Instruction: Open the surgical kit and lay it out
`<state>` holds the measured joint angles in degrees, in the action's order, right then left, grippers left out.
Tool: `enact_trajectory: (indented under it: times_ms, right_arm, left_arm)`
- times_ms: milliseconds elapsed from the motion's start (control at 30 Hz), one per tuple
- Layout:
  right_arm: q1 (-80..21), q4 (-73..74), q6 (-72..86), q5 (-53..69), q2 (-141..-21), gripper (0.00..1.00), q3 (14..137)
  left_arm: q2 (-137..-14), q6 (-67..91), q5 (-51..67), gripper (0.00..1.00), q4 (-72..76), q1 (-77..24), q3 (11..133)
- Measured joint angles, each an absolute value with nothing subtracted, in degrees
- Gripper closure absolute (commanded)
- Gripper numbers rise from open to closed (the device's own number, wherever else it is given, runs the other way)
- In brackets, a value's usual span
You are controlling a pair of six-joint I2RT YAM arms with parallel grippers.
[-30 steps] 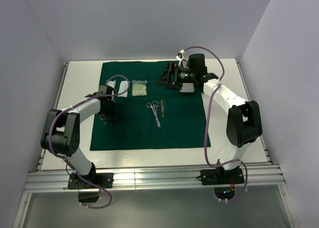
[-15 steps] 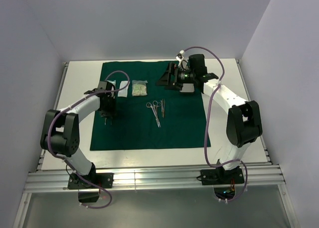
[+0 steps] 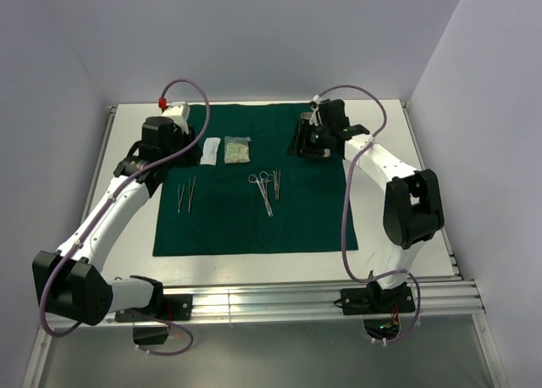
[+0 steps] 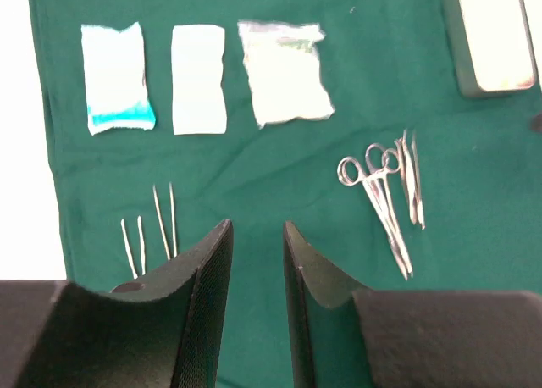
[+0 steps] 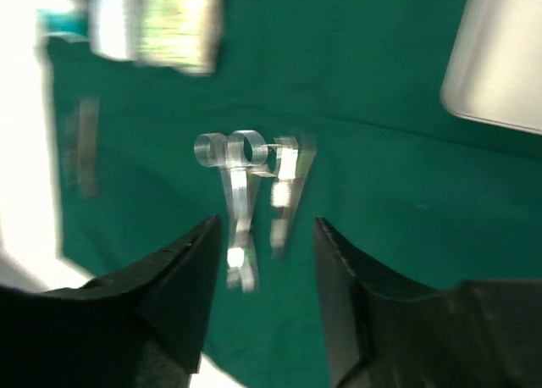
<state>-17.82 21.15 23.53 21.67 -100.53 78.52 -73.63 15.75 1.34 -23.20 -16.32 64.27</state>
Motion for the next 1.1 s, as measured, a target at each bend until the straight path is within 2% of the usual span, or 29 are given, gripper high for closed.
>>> enact_trajectory:
  times_ms: [200, 400, 1100]
  right_arm:
    - [-20.64, 25.32, 22.09, 12.23, -106.63, 0.5, 80.38]
    - [-24.73, 27.99, 22.02, 8.43, -112.71, 0.6, 82.81]
    - [-26.26, 28.64, 22.61, 2.59, -121.38, 0.66, 91.31]
  left_arm:
    - [-73.19, 16.25, -1.28, 0.66, -20.21, -17.87, 61.04]
    - [-74.22, 17.06, -2.48, 0.67, -19.97, -17.85, 60.18]
    - [-76.18, 17.89, -2.87, 0.68, -19.42, -17.85, 60.2]
